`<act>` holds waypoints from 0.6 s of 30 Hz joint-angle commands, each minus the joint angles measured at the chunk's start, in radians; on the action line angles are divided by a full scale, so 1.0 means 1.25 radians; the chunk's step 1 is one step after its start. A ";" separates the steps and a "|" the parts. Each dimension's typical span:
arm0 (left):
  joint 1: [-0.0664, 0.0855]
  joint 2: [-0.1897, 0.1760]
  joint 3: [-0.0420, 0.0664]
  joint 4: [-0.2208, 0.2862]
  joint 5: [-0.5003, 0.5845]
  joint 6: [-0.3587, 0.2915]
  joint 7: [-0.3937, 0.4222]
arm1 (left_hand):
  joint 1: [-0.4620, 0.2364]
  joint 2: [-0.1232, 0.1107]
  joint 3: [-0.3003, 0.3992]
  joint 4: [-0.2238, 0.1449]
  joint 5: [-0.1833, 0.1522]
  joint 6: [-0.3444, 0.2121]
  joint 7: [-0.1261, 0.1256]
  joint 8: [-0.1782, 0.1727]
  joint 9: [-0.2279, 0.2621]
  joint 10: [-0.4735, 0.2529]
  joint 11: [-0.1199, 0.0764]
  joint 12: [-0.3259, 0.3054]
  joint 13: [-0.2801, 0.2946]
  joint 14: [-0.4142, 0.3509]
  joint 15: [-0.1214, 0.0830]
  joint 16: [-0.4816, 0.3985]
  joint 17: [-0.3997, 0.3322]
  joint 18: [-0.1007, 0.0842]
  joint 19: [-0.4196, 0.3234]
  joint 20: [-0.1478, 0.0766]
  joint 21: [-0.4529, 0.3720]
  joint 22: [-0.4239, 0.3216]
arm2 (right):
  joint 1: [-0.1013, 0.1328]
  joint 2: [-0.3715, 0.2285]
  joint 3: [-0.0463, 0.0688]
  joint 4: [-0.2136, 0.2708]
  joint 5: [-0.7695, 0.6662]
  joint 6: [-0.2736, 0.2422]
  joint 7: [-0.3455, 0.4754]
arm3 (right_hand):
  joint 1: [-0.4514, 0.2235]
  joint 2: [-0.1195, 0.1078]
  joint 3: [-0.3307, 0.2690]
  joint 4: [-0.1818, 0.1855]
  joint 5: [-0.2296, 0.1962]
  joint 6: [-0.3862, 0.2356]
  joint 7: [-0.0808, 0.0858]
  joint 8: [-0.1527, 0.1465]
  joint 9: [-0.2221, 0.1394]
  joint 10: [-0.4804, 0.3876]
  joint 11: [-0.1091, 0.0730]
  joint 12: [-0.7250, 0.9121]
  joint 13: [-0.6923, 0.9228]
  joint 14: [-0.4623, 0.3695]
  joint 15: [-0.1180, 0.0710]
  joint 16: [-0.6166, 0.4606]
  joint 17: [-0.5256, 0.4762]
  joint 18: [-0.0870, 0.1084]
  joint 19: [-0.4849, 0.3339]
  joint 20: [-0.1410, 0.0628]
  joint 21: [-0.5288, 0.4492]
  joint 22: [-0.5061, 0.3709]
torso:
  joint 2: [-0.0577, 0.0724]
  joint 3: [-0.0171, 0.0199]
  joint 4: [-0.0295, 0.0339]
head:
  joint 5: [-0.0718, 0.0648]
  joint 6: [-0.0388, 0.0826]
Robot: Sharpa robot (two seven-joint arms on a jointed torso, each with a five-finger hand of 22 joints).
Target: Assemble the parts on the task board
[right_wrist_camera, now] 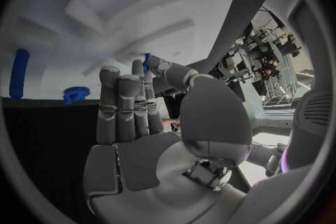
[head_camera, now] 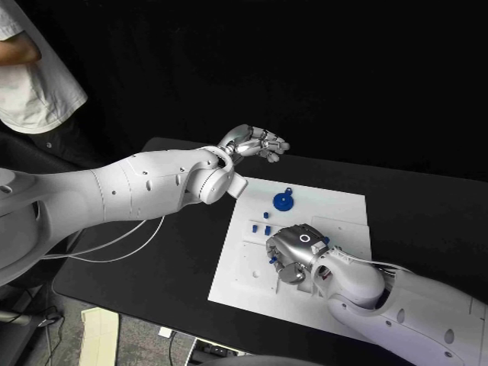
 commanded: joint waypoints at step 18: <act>0.001 0.003 0.001 0.004 0.004 0.006 0.008 | 0.001 -0.001 0.000 0.003 0.002 -0.008 0.007 -0.002 -0.001 -0.004 0.005 -0.007 -0.001 0.005 -0.001 -0.006 0.003 0.007 0.006 -0.001 -0.004 0.002 | -0.002 0.022 -0.007 -0.014 -0.014 0.062 0.015 | -0.001 0.006 0.002 -0.005 0.003 0.004 0.001 0.002 0.003 0.007 -0.001 0.001 0.004 0.001 -0.007 0.005 0.002 0.030 0.001 -0.003 0.008 0.018 | -0.001 -0.0005 0.0005 | 0.001 0.000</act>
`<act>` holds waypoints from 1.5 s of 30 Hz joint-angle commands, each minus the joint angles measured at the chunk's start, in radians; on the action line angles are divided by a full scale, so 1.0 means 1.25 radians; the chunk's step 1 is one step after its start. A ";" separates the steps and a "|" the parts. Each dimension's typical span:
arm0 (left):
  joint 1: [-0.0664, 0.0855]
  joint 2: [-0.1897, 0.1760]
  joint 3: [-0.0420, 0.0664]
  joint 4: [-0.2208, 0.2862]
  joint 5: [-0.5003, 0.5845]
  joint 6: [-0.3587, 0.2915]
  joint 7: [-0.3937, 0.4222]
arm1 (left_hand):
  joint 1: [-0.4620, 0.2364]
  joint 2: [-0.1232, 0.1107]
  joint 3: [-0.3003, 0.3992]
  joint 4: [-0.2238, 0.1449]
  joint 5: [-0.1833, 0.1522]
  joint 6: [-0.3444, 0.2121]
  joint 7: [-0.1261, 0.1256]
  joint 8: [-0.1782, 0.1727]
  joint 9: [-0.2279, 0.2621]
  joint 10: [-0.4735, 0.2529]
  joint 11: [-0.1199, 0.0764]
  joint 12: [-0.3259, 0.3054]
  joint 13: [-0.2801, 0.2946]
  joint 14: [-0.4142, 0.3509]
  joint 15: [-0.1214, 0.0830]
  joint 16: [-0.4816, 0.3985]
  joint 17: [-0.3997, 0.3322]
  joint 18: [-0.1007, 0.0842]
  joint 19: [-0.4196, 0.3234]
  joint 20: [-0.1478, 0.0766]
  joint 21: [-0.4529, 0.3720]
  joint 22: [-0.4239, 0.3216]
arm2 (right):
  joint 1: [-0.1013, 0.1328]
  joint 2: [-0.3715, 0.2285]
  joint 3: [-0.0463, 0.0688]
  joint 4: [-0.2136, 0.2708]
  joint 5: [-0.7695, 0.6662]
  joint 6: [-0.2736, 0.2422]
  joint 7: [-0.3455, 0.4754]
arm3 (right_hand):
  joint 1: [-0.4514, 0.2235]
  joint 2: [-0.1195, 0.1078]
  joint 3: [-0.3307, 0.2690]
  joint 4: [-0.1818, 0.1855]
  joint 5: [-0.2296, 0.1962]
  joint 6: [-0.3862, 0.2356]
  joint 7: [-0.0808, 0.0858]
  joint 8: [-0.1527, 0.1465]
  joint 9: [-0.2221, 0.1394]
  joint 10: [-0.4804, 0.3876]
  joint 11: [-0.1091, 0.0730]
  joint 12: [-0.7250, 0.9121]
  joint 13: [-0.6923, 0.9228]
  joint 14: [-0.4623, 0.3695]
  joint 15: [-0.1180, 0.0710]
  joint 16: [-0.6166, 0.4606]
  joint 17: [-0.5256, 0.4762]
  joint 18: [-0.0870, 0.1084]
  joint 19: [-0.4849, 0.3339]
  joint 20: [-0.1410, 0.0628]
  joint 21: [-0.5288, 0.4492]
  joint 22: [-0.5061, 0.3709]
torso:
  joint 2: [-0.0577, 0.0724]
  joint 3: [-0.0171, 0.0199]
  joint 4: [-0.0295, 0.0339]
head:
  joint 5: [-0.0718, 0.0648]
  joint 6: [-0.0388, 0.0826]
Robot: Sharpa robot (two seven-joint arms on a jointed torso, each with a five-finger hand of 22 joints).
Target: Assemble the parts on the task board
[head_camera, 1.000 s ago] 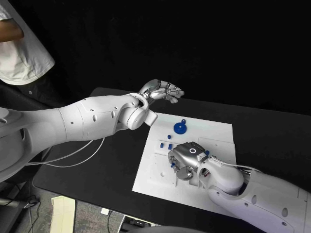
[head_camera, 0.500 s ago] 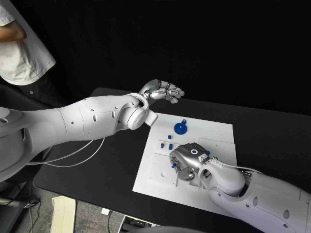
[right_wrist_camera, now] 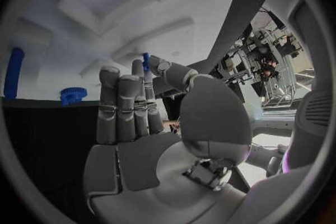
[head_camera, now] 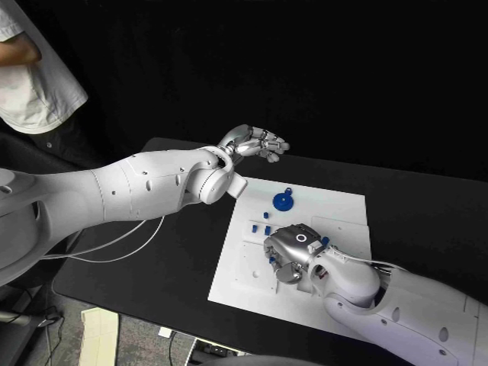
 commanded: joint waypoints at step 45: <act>0.001 -0.021 0.000 0.007 0.013 0.003 0.010 | 0.001 -0.006 0.001 0.005 0.002 -0.008 0.010 -0.001 -0.002 -0.002 0.004 -0.009 -0.002 0.008 -0.002 -0.007 0.009 0.009 0.011 -0.002 -0.007 0.004 | 0.027 -0.079 -0.003 0.057 0.164 -0.090 0.060 | -0.072 -0.060 -0.179 -0.021 0.073 -0.163 0.074 -0.083 -0.035 -0.179 0.065 -0.056 -0.048 -0.069 0.058 -0.008 -0.003 0.031 -0.084 0.019 -0.003 0.016 | 0.000 0.0006 -0.0002 | -0.006 0.009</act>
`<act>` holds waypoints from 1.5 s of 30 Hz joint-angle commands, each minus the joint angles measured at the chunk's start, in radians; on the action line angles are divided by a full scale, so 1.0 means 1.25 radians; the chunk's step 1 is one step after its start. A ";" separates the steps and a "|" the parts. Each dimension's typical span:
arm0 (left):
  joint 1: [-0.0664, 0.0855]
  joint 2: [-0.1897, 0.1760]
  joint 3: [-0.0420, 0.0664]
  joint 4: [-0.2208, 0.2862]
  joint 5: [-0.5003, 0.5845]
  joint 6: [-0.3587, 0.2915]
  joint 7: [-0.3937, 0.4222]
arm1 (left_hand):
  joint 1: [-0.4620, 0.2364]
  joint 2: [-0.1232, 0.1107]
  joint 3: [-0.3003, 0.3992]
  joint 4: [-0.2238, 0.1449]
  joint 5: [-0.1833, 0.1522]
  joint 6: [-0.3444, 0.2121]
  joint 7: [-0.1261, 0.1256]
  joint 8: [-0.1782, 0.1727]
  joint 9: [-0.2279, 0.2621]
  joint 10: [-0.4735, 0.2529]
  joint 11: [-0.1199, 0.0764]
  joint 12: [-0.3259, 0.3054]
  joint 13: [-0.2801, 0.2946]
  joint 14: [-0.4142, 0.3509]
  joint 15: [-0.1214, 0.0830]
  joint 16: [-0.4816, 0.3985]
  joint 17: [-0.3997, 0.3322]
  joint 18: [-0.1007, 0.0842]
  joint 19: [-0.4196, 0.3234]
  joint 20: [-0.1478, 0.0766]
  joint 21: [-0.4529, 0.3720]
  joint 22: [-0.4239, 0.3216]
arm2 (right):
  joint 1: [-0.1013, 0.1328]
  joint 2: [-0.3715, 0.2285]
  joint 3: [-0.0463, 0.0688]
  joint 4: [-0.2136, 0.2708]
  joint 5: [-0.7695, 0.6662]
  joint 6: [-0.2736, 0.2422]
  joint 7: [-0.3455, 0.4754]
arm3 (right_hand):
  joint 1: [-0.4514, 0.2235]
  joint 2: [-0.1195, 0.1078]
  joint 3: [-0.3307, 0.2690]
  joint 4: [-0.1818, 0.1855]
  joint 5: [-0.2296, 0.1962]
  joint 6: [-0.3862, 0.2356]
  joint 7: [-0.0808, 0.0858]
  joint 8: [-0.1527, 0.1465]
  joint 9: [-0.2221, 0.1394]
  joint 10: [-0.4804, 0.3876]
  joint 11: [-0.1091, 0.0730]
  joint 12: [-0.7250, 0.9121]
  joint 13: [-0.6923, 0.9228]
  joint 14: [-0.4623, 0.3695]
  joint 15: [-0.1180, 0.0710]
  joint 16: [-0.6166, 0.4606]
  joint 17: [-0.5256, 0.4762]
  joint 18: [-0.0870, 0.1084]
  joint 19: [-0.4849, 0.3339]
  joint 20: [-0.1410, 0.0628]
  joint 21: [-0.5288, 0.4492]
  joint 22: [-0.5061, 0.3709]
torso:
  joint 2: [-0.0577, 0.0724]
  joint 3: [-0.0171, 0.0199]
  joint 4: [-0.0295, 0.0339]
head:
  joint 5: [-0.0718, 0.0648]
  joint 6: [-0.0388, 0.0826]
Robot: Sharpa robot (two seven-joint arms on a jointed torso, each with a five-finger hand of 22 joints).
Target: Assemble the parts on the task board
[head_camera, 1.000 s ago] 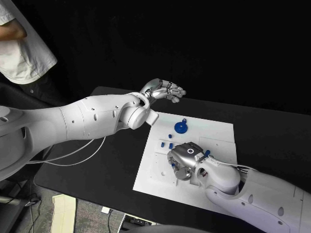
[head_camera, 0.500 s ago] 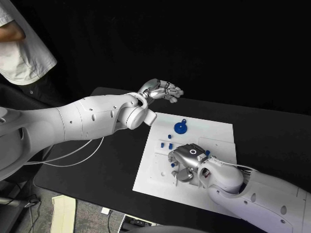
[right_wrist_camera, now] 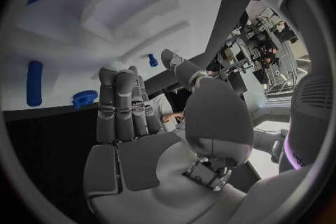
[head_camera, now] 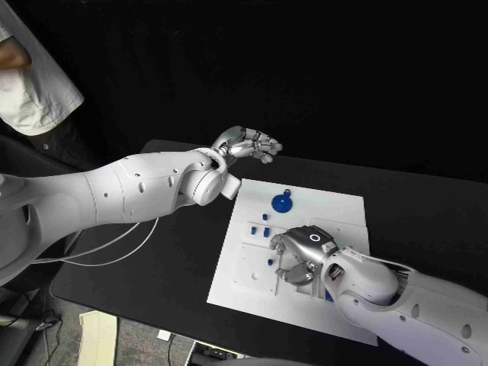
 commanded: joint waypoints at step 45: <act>0.000 -0.003 -0.003 -0.013 0.008 -0.006 0.013 | 0.001 -0.004 0.001 0.006 0.002 -0.003 0.006 0.004 0.000 0.002 0.003 -0.006 -0.001 0.014 -0.003 -0.004 0.012 0.010 0.014 -0.005 -0.005 0.006 | 0.068 -0.122 0.038 -0.027 0.047 0.121 0.033 | 0.066 0.007 0.033 0.045 -0.071 0.010 -0.023 0.027 -0.008 -0.004 0.009 0.014 -0.018 0.052 -0.011 0.035 -0.007 0.038 0.058 -0.030 0.036 0.007 | 0.000 0.0018 -0.0010 | -0.032 0.029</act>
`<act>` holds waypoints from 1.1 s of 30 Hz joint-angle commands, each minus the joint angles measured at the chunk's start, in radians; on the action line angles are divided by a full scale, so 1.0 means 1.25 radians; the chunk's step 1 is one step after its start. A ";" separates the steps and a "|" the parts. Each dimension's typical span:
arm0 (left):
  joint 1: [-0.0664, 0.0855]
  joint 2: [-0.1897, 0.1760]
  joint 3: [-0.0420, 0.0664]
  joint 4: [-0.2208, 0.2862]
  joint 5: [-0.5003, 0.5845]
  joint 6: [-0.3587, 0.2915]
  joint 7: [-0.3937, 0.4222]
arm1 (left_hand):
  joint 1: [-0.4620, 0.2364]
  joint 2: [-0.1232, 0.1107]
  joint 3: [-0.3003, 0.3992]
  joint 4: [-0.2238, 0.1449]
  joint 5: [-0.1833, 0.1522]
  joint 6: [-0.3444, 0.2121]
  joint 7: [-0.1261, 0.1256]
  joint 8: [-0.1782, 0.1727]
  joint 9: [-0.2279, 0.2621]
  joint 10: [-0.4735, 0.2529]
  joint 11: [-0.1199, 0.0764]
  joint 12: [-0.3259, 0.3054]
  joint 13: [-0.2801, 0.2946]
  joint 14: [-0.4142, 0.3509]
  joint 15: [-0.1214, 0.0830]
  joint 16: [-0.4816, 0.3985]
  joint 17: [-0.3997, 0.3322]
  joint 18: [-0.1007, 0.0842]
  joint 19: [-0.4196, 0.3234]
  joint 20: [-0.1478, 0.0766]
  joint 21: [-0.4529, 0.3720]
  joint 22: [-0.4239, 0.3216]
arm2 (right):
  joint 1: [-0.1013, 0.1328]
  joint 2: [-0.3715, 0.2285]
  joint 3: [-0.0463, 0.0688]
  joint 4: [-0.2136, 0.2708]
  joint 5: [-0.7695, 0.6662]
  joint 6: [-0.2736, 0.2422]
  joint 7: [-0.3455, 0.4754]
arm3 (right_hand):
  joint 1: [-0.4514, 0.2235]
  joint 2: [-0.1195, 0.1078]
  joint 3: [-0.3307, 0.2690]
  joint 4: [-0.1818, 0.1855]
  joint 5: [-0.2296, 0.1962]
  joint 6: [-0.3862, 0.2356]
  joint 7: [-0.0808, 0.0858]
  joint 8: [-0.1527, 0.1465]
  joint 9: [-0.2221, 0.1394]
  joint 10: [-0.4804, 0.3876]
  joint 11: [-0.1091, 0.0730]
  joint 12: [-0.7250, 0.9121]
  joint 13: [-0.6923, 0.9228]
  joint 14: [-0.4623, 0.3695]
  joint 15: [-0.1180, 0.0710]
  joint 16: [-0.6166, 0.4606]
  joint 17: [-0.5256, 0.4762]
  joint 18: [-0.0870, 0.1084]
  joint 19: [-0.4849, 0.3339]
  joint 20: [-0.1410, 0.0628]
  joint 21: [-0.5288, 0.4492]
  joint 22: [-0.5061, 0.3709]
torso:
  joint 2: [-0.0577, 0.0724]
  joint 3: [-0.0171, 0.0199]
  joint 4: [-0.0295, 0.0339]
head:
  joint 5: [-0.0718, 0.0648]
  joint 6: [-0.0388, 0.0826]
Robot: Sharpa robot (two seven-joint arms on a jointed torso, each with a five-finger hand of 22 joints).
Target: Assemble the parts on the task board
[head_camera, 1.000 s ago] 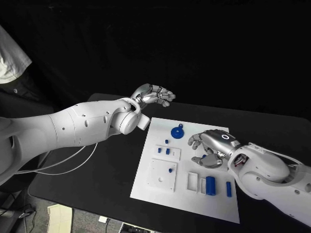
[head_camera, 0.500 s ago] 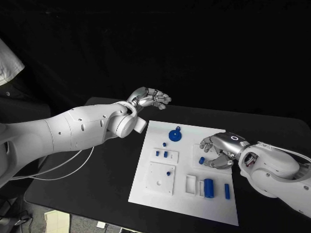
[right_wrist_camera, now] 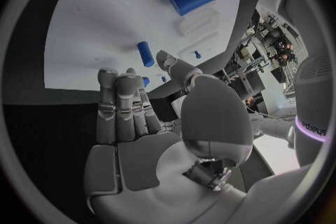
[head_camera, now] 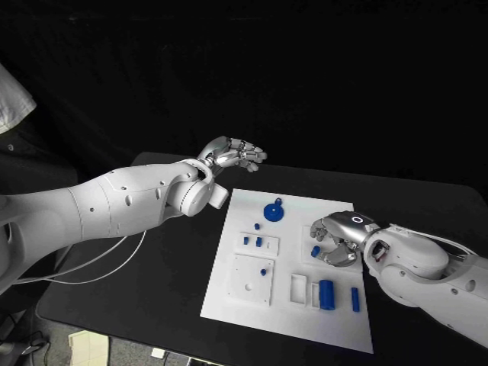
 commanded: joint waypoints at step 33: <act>0.000 0.002 0.000 0.000 0.004 0.000 -0.001 | -0.002 -0.001 -0.001 0.007 0.002 0.001 0.008 0.004 0.000 0.002 0.003 -0.004 0.000 0.005 0.000 -0.007 0.004 0.009 0.007 -0.003 -0.007 0.002 | -0.016 0.016 -0.001 -0.007 -0.044 0.033 -0.011 | -0.011 0.051 0.059 0.025 -0.008 0.114 -0.030 0.066 0.035 0.129 -0.045 0.062 0.049 0.015 -0.048 0.013 0.005 0.051 0.024 -0.006 0.029 0.015 | -0.002 -0.0015 0.0004 | -0.003 -0.013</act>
